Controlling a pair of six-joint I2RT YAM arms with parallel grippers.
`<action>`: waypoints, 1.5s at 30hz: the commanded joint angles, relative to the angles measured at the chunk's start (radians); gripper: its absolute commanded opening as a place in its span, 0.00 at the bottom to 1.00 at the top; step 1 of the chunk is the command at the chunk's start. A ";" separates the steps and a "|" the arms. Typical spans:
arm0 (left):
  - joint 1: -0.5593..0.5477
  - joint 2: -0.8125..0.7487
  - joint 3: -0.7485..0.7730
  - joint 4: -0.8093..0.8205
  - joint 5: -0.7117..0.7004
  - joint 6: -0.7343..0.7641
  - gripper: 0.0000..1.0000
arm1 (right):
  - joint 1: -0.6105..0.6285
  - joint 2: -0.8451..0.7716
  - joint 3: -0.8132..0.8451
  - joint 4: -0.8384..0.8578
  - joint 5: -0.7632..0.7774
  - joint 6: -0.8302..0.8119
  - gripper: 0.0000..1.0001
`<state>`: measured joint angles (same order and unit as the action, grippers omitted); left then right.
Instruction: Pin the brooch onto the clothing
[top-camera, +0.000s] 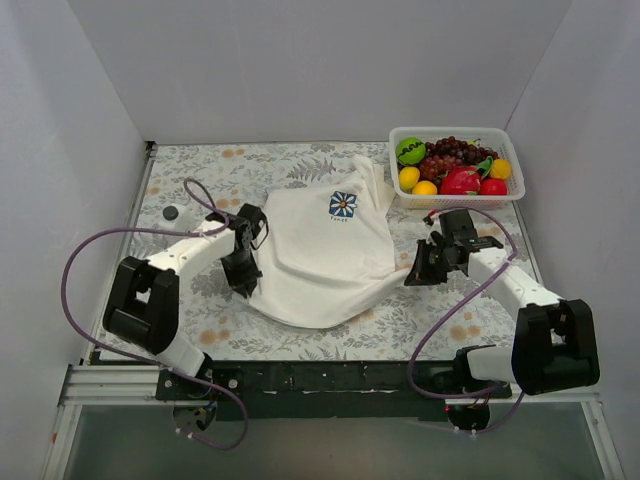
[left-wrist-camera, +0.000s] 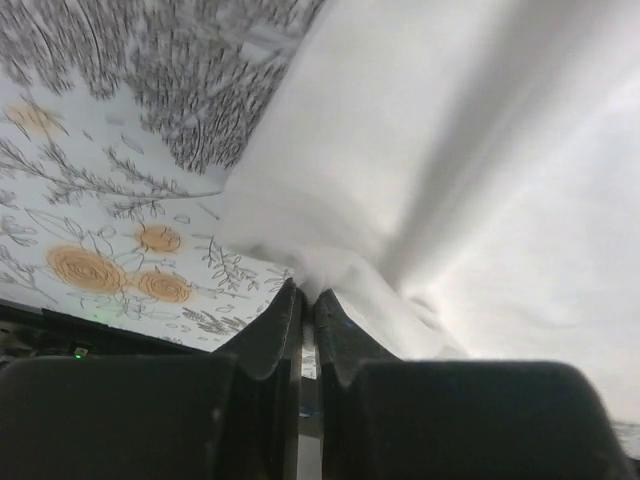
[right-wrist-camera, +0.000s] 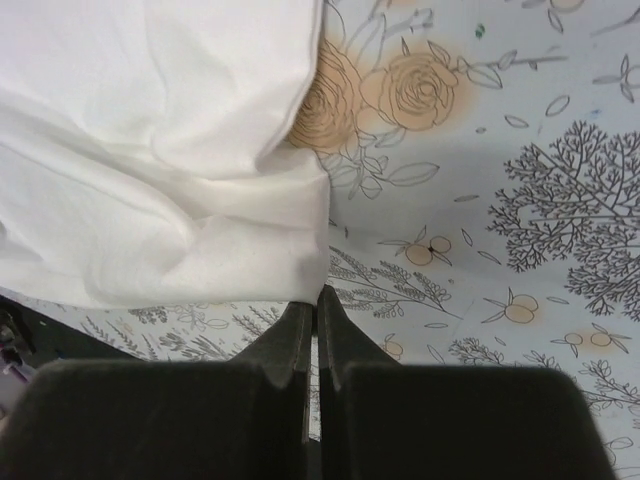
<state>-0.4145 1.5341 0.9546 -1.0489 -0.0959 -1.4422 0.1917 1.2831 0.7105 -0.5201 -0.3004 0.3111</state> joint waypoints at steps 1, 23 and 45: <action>0.000 0.052 0.249 -0.052 -0.168 0.071 0.00 | 0.015 0.002 0.116 0.071 -0.043 0.002 0.01; 0.068 0.112 1.285 0.220 -0.162 0.393 0.00 | 0.055 0.036 0.974 0.399 -0.046 0.154 0.01; 0.068 -0.207 1.346 0.443 0.228 0.465 0.00 | 0.055 -0.269 1.024 0.608 0.015 0.074 0.01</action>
<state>-0.3485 1.3140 2.2738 -0.6083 0.0566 -0.9871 0.2443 1.0386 1.6947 -0.0093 -0.3401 0.4168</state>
